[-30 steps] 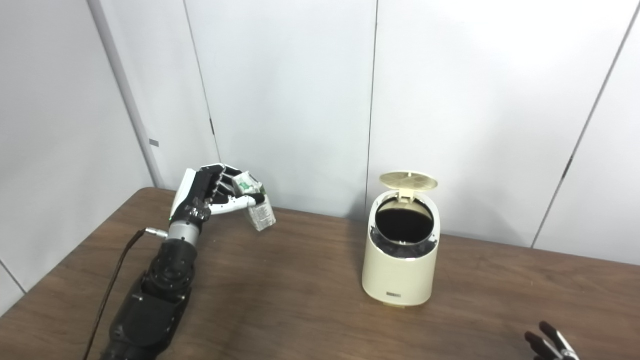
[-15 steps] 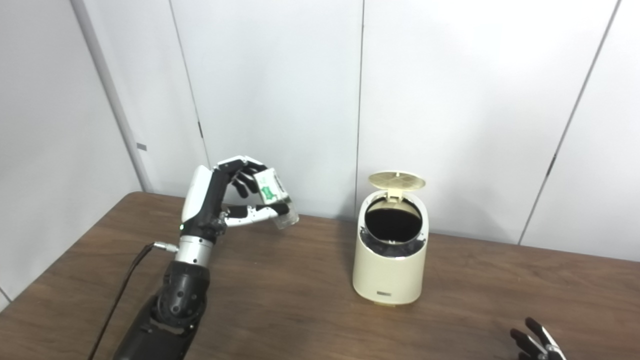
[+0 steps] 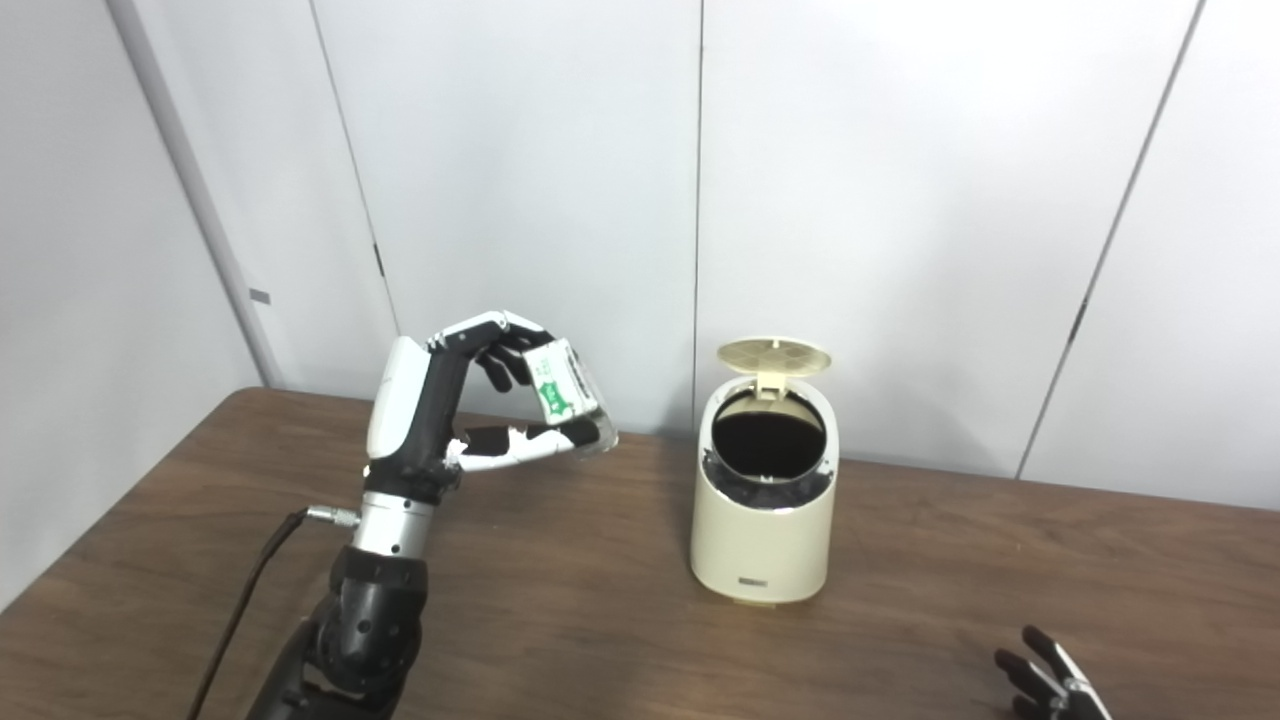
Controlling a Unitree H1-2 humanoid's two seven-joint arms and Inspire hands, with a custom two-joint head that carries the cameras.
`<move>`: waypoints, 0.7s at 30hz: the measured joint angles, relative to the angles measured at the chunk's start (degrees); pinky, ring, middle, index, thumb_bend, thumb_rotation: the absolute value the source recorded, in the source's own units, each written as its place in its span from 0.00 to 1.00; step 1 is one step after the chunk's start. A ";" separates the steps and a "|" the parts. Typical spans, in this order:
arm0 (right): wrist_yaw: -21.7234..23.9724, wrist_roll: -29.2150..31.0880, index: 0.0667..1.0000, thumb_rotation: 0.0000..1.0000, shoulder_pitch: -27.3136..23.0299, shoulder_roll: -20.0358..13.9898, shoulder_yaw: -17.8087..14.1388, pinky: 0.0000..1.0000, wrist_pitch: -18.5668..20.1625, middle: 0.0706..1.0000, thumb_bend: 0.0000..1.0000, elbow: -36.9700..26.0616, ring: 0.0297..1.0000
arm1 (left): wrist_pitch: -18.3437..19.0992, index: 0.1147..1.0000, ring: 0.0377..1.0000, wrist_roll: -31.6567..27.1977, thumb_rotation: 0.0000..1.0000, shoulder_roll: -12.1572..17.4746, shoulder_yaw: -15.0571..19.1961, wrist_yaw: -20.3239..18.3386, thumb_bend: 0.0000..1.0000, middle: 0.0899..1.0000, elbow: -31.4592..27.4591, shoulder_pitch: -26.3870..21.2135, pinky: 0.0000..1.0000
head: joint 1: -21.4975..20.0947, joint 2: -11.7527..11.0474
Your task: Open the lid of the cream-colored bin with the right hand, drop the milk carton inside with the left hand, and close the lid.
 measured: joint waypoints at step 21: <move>-2.11 -2.98 0.92 1.00 0.95 1.75 0.85 0.86 2.17 0.86 0.69 -3.03 0.89 | -0.97 0.43 0.41 0.82 0.00 -5.54 -2.50 -0.33 0.48 0.45 0.04 -4.05 0.35 | -4.57 1.06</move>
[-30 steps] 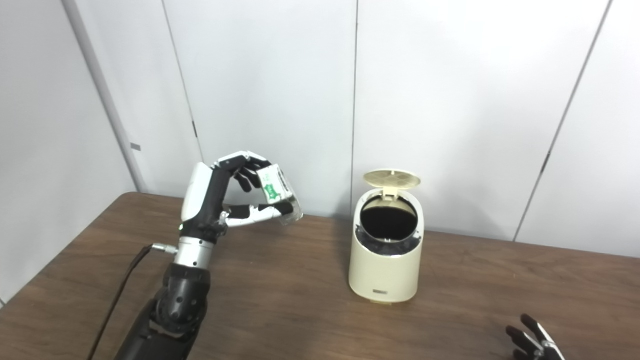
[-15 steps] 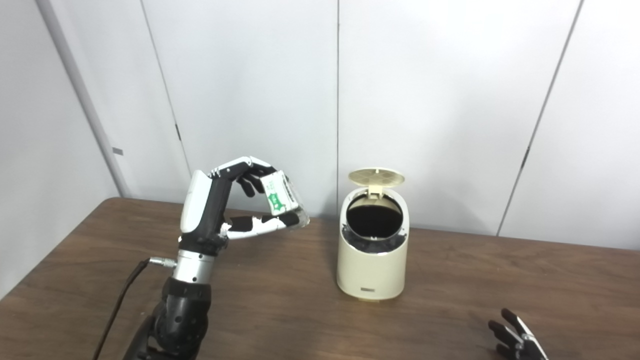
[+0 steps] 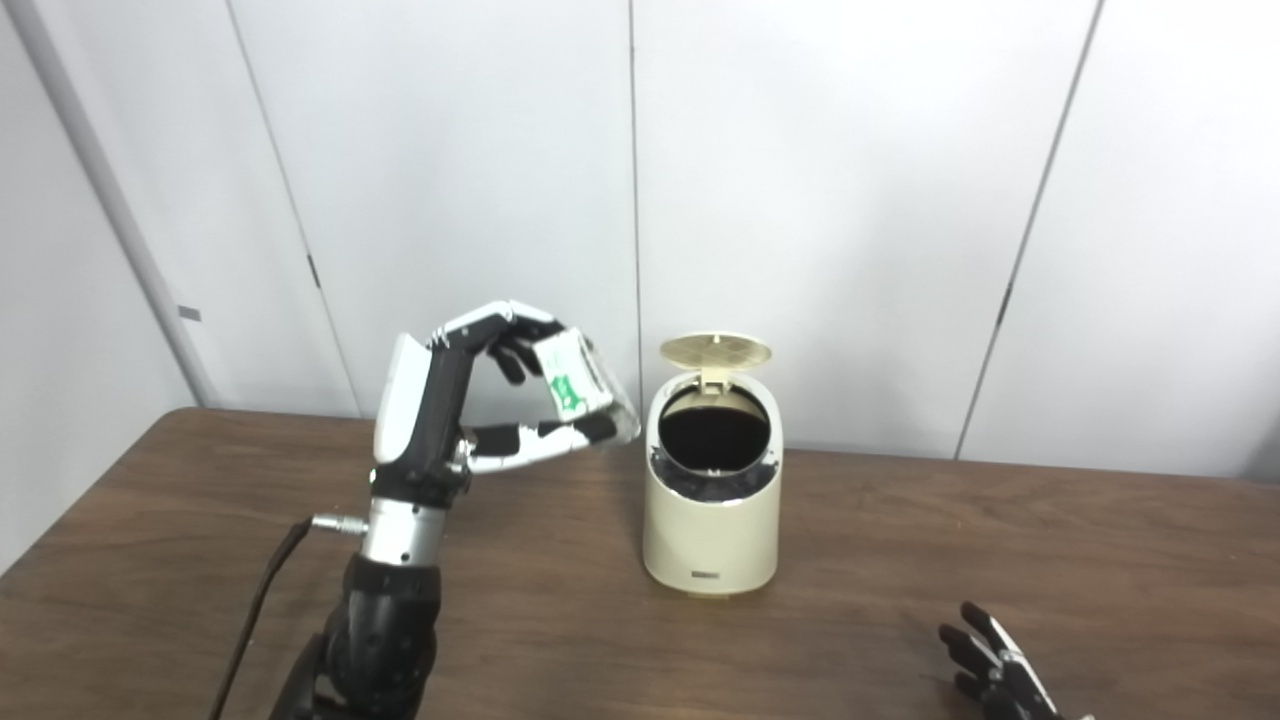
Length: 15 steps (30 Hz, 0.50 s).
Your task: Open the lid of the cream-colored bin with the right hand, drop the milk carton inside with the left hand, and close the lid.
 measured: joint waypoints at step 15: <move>-0.32 -0.18 0.92 1.00 0.34 1.51 0.20 0.87 0.06 0.86 0.66 -0.82 0.89 | -4.12 0.42 0.41 0.03 0.00 -2.69 -0.68 1.07 0.48 0.45 6.96 -3.96 0.36 | -2.37 0.53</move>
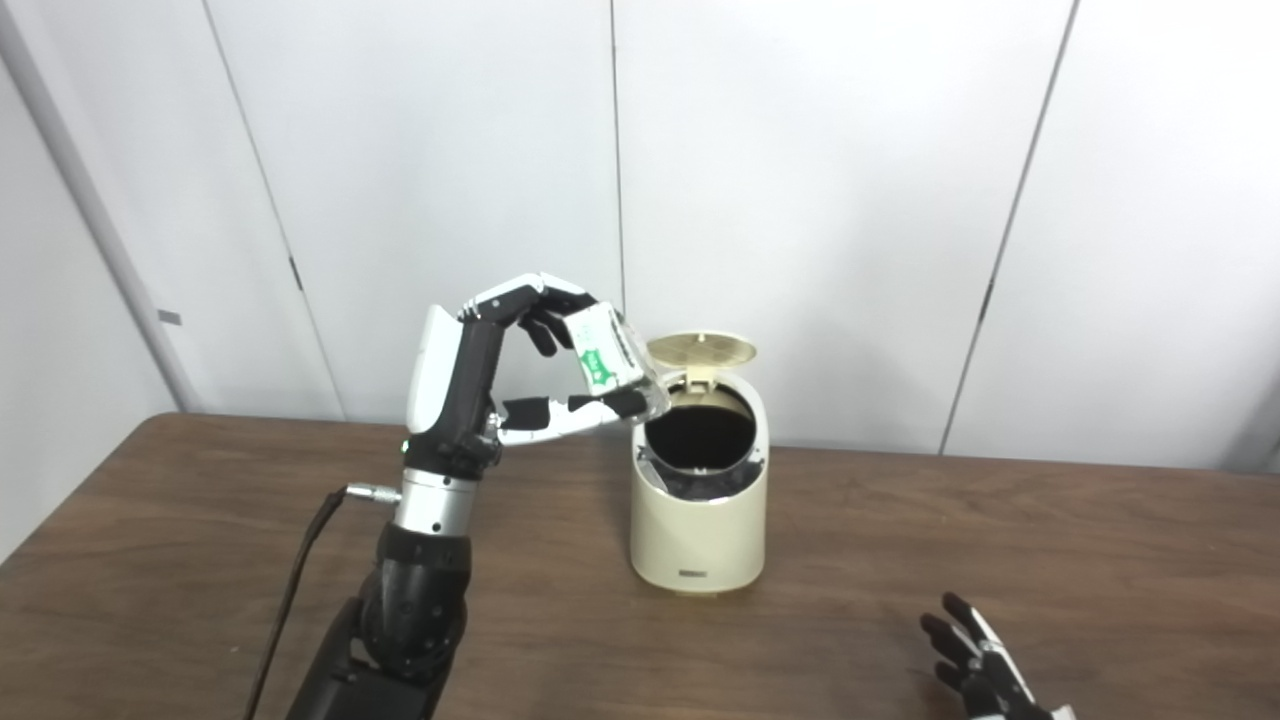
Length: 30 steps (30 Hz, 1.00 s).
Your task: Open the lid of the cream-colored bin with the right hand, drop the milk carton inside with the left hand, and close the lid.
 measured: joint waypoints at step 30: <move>-1.76 -0.82 0.93 1.00 -0.26 1.40 0.26 0.87 0.23 0.85 0.64 -0.46 0.89 | -4.75 0.41 0.42 0.09 0.00 -1.16 -1.60 2.30 0.48 0.45 11.50 -0.06 0.37 | -1.32 -0.17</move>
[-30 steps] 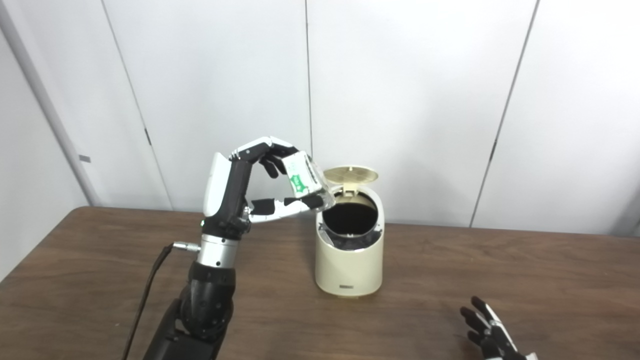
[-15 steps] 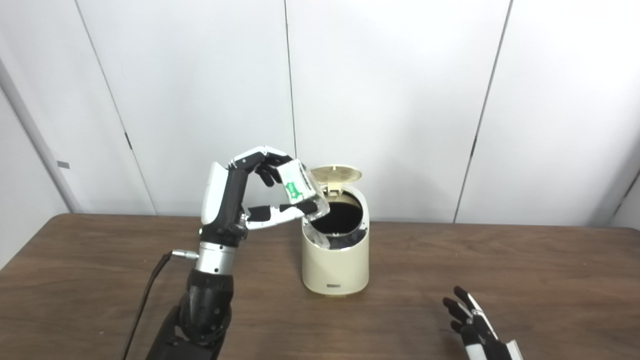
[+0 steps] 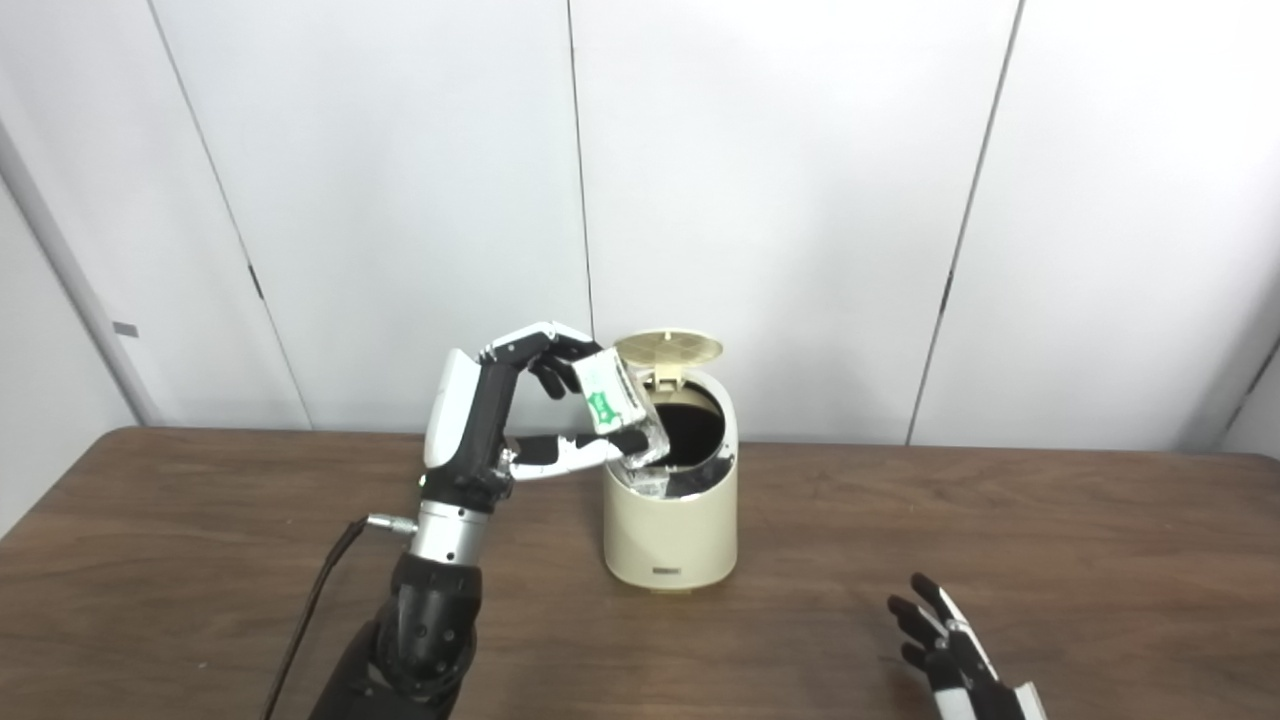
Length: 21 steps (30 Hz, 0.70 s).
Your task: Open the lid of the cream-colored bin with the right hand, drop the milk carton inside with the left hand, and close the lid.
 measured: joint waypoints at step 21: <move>-0.14 0.64 0.93 1.00 0.24 0.03 0.05 0.88 -0.16 0.87 0.67 0.49 0.91 | -3.37 0.44 0.41 2.60 0.00 -0.14 -3.17 6.78 0.48 0.45 7.36 -3.14 0.36 | -0.53 -0.44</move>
